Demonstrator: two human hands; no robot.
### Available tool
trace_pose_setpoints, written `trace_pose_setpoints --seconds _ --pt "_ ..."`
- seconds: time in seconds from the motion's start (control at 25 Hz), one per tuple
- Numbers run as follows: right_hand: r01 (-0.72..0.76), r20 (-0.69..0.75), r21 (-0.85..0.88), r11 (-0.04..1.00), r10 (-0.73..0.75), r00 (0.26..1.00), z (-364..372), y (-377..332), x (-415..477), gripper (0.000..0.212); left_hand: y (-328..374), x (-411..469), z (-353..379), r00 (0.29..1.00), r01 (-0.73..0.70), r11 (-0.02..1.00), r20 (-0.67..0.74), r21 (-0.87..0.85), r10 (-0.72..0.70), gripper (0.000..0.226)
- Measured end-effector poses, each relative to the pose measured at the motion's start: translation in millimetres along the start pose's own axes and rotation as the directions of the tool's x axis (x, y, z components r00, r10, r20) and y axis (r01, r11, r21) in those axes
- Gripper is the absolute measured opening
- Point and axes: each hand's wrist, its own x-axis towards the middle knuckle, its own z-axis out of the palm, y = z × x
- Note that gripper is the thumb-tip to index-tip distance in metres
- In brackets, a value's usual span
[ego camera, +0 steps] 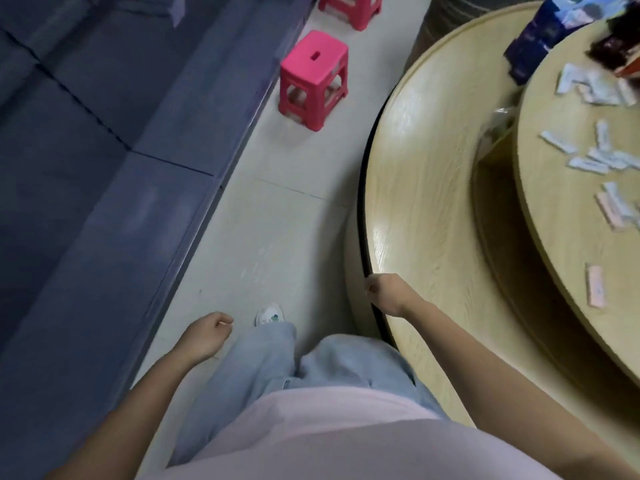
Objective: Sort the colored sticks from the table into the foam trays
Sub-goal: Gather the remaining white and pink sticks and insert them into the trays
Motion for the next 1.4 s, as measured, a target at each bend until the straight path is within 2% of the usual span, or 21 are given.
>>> trace_pose_setpoints --seconds 0.16,0.24,0.36,0.48,0.6,0.68,0.8,0.88,0.96,1.08,1.2,1.32,1.4 --pt "-0.236 -0.017 0.251 0.939 0.248 0.969 -11 -7 -2 0.028 93 77 -76 0.979 -0.201 0.935 0.091 0.292 0.182 0.024" --pt "-0.336 0.000 0.367 0.868 0.361 0.933 -7 -5 -2 0.028 137 112 -94 0.962 -0.270 0.889 0.132 0.370 0.238 0.024" --pt "-0.442 0.027 0.475 0.761 0.489 0.872 -11 8 10 0.028 198 167 -93 0.918 -0.376 0.825 0.288 0.421 0.272 0.024" --pt "-0.453 0.013 0.547 0.704 0.535 0.845 -40 25 39 0.028 246 210 -84 0.879 -0.430 0.777 0.412 0.461 0.242 0.025" --pt "-0.426 -0.039 0.616 0.662 0.567 0.823 -100 44 72 0.028 301 239 -90 0.851 -0.476 0.675 0.488 0.564 0.192 0.024" --pt "-0.386 -0.113 0.653 0.651 0.588 0.801 -147 57 89 0.028 345 258 -96 0.834 -0.524 0.637 0.492 0.566 0.249 0.024" --pt "-0.332 -0.221 0.732 0.595 0.668 0.711 -215 77 101 0.027 422 280 -89 0.766 -0.633 0.556 0.544 0.540 0.344 0.024" --pt "-0.302 -0.240 0.788 0.537 0.719 0.652 -246 87 104 0.027 475 291 -76 0.673 -0.735 0.449 0.623 0.508 0.398 0.024" --pt "-0.245 -0.259 0.854 0.458 0.785 0.563 -273 97 106 0.026 539 302 -58 0.570 -0.820 0.366 0.687 0.440 0.450 0.025" --pt "-0.162 -0.201 0.948 0.273 0.911 0.361 -305 109 108 0.021 642 304 -27 0.384 -0.923 0.234 0.789 0.306 0.480 0.023" --pt "-0.092 -0.110 0.988 0.126 0.981 0.158 -339 137 113 0.018 745 285 20 0.107 -0.991 -0.005 0.830 0.131 0.547 0.027" --pt "-0.104 -0.102 0.989 0.101 0.995 -0.003 -371 172 118 0.022 819 256 75 -0.161 -0.954 -0.299 0.830 0.007 0.534 0.040" --pt "-0.182 -0.135 0.976 0.121 0.989 -0.066 -391 196 121 0.026 846 239 106 -0.285 -0.881 -0.472 0.835 -0.035 0.471 0.045"
